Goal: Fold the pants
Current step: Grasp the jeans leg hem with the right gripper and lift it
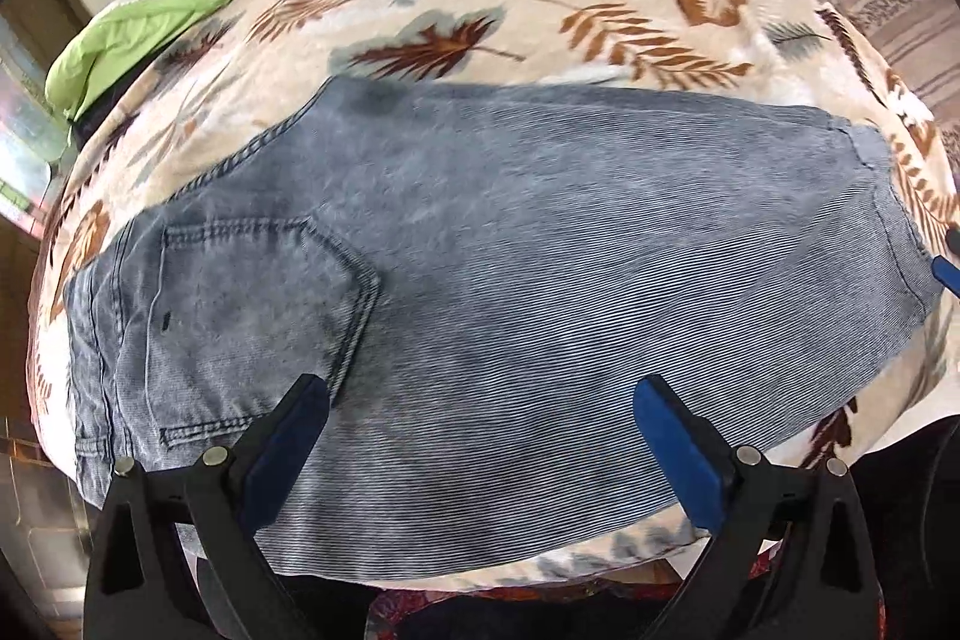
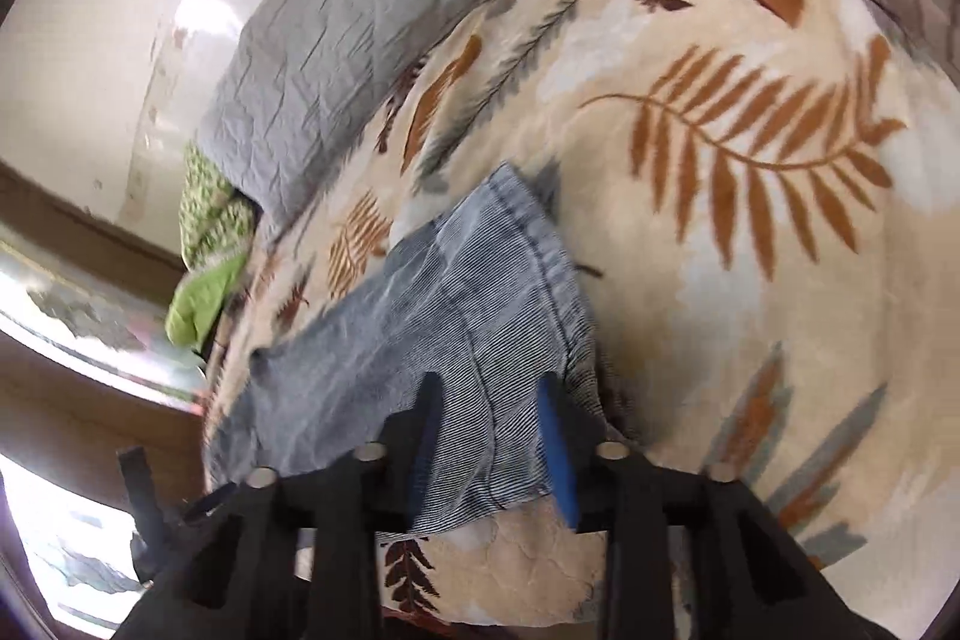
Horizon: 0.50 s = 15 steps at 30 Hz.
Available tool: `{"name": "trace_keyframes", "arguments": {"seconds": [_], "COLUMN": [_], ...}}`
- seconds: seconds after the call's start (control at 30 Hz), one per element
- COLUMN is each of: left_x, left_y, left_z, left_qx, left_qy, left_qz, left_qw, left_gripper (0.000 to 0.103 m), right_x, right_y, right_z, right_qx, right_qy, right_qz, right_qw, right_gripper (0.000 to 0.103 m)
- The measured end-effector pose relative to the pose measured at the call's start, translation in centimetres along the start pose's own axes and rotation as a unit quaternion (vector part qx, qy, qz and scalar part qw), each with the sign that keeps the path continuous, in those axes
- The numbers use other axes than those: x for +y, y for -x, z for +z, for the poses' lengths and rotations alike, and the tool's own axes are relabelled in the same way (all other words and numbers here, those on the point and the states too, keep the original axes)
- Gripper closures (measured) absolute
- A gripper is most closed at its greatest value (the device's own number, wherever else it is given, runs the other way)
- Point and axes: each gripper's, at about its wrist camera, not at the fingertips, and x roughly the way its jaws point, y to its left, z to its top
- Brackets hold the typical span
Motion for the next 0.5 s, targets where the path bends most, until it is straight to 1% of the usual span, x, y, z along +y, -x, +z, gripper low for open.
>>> {"name": "trace_keyframes", "arguments": {"seconds": [0.03,0.1,0.2,0.3,0.33,0.4,0.47,0.5], "left_x": [-0.4,-0.7,-1.0,-0.4,-0.2,0.4,0.4,0.3], "left_y": [-0.1,-0.5,-1.7,-3.6,-3.8,-4.0,-4.0,-4.0], "left_z": [0.1,0.2,0.4,0.5,0.5,0.6,0.7,0.7], "left_qx": [-0.002,0.000,0.010,0.032,0.034,0.034,0.032,0.028], "left_qy": [-0.005,-0.010,-0.012,-0.006,0.001,0.017,0.011,0.005], "left_qz": [0.001,0.001,0.004,0.014,0.006,-0.011,-0.012,-0.011], "left_qw": [1.0000,0.9999,0.9999,0.9994,0.9994,0.9992,0.9994,0.9995], "left_gripper": [0.002,0.002,0.002,0.002,0.000,0.000,0.000,0.000], "right_x": [-0.5,-1.0,-1.4,-2.0,-2.2,-2.3,-2.2,-2.2], "right_y": [0.4,0.8,1.1,1.3,1.4,2.4,3.3,3.5], "right_z": [0.0,0.0,-0.4,-1.5,-1.9,-2.9,-3.7,-4.0], "right_qx": [-0.002,-0.002,0.010,0.023,0.025,0.002,-0.021,-0.024], "right_qy": [-0.014,-0.027,-0.035,-0.049,-0.059,-0.069,-0.074,-0.078], "right_qz": [0.015,0.032,0.044,0.067,0.071,0.072,0.079,0.076], "right_qw": [1.000,0.999,0.998,0.996,0.995,0.995,0.994,0.994], "right_gripper": [0.046,0.045,0.045,0.045,0.045,0.045,0.044,0.043]}}
